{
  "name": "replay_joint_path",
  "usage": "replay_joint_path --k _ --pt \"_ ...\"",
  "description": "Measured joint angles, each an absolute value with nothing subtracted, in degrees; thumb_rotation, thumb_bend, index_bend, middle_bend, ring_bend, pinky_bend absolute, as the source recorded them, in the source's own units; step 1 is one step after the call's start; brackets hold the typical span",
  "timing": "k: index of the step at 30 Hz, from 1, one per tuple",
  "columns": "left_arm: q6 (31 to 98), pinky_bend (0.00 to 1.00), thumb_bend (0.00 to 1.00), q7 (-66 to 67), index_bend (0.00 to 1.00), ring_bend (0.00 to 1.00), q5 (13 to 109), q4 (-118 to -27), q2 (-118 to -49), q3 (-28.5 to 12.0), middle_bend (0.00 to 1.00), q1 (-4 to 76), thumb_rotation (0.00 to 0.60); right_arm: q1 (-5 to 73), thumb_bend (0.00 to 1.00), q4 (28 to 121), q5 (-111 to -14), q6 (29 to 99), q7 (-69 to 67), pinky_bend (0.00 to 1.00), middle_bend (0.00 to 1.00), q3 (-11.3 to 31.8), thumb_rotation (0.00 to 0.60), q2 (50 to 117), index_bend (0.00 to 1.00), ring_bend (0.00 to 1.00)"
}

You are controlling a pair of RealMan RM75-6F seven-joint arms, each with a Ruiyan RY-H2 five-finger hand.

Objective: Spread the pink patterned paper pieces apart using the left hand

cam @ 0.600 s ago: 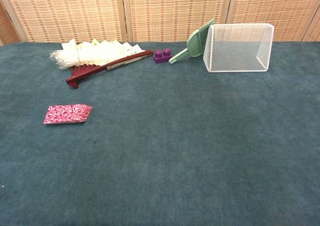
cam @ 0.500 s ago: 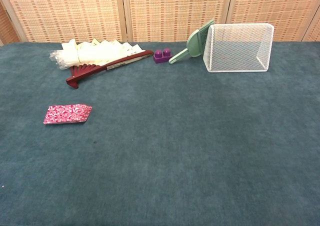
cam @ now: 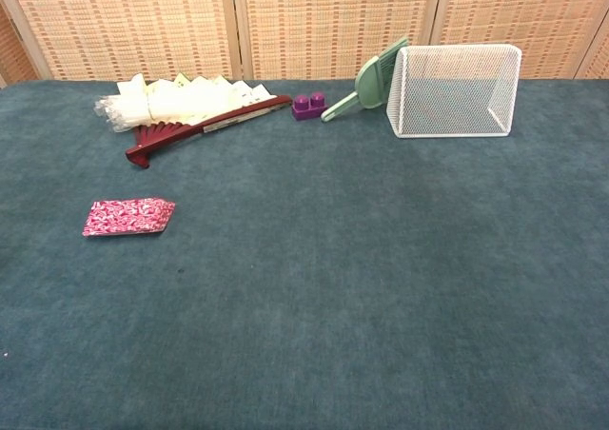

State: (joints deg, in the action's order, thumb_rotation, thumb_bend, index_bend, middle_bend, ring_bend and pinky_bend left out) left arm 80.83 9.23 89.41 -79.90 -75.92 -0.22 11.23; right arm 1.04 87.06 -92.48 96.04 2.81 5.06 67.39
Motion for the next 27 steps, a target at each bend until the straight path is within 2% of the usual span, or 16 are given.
replay_joint_path --k 2,4,9,14,20,27 --pt "81.3 0.96 0.4 9.7 0.14 0.94 90.0 -79.6 -76.7 -0.6 0.91 11.6 0.6 1.2 0.46 87.1 -92.6 95.5 2.9 0.89 0.55 4.8 0.6 67.4 0.75 0.59" --pt "82.0 1.0 0.4 11.1 0.21 1.0 90.4 -79.5 -77.7 -1.1 1.0 11.9 0.6 1.3 0.46 87.1 -92.9 95.3 3.0 0.89 0.55 4.5 0.6 67.4 0.75 0.59" --pt "80.1 1.0 0.4 14.7 0.22 1.0 89.4 -82.7 -78.3 -2.3 1.0 13.5 0.6 1.3 0.47 87.0 -93.7 95.2 2.3 0.89 0.55 3.9 0.6 67.0 0.74 0.59" --pt "73.3 1.0 0.4 20.0 0.23 1.0 83.9 -88.3 -78.3 -4.3 1.0 16.5 0.6 1.4 0.47 87.0 -93.4 95.0 1.6 0.89 0.55 4.1 0.6 66.6 0.74 0.59" --pt "66.6 1.0 0.42 27.9 0.23 1.0 72.2 -91.9 -80.1 -7.8 1.0 20.7 0.6 1.4 0.46 87.2 -93.5 95.0 0.9 0.89 0.55 4.0 0.6 66.2 0.73 0.59" --pt "64.9 1.0 0.43 39.0 0.23 1.0 56.5 -93.2 -86.3 -11.7 1.0 25.4 0.6 1.3 0.47 87.3 -93.7 95.1 0.0 0.89 0.55 3.8 0.6 65.7 0.73 0.59"
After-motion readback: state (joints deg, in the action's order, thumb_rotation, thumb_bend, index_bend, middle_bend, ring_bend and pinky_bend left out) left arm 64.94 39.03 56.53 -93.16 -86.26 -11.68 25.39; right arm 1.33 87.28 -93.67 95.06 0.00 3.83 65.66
